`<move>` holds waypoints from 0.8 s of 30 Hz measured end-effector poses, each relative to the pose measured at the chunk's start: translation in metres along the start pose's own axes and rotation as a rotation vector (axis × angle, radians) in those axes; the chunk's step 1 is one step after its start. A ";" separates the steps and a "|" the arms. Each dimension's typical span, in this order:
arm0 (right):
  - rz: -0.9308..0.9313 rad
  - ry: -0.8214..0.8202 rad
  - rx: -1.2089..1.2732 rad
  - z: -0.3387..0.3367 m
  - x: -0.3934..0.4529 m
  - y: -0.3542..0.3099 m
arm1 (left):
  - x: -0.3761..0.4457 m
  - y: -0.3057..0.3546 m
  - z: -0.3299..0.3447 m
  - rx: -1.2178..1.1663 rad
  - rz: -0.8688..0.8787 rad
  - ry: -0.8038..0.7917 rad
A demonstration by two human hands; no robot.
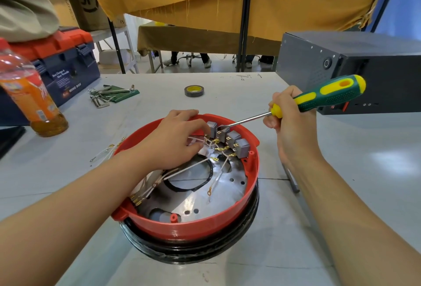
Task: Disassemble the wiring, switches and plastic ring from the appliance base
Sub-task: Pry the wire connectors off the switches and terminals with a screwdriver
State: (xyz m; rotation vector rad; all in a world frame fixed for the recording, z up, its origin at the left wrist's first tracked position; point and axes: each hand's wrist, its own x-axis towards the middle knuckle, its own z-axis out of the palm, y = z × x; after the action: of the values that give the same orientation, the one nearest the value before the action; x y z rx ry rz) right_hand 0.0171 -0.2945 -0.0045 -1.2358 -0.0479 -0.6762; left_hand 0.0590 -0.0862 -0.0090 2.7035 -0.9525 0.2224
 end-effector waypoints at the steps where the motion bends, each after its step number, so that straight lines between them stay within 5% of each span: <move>1: -0.011 -0.006 -0.016 0.001 -0.001 0.000 | 0.000 -0.001 0.000 -0.009 0.000 0.011; 9: -0.172 -0.171 -0.343 0.013 -0.011 0.004 | 0.001 -0.003 -0.002 -0.015 -0.021 -0.017; 24: -0.376 -0.295 -0.558 0.017 -0.017 0.003 | 0.000 -0.002 -0.002 -0.034 -0.024 -0.033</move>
State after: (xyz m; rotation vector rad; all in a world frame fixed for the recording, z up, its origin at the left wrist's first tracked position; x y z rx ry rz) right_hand 0.0099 -0.2715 -0.0079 -1.8866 -0.3639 -0.8578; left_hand 0.0599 -0.0838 -0.0071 2.6938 -0.9242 0.1561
